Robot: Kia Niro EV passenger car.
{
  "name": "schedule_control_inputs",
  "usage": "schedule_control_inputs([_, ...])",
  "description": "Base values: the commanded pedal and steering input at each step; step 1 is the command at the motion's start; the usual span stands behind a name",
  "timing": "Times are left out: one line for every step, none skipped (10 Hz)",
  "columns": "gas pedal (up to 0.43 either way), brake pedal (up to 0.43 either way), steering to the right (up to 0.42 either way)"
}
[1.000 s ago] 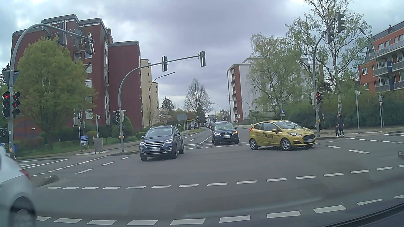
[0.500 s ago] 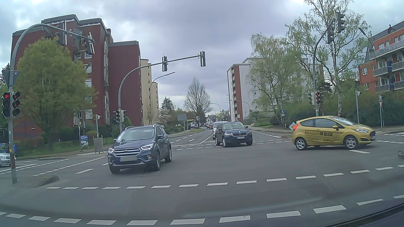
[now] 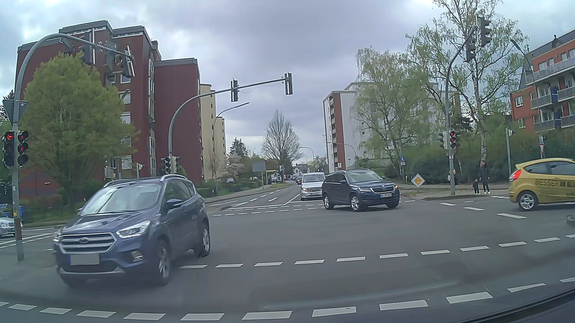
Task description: Follow the waypoints while adhering to traffic rules and regulations
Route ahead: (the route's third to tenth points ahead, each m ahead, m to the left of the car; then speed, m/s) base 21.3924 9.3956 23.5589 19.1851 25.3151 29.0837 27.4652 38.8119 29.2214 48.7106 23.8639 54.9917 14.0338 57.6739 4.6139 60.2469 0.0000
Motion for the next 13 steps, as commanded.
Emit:
schedule_control_inputs([0.0, 0.287, -0.01])
schedule_control_inputs([0.0, 0.287, -0.01])
schedule_control_inputs([0.0, 0.287, -0.01])
schedule_control_inputs([0.0, 0.287, -0.01])
schedule_control_inputs([0.0, 0.287, -0.01])
schedule_control_inputs([0.0, 0.287, -0.01])
schedule_control_inputs([0.0, 0.287, -0.01])
schedule_control_inputs([0.0, 0.287, -0.01])
schedule_control_inputs([0.0, 0.28, -0.01])
schedule_control_inputs([0.0, 0.287, -0.01])
schedule_control_inputs([0.0, 0.287, -0.01])
schedule_control_inputs([0.0, 0.287, -0.01])
schedule_control_inputs([0.0, 0.287, -0.01])
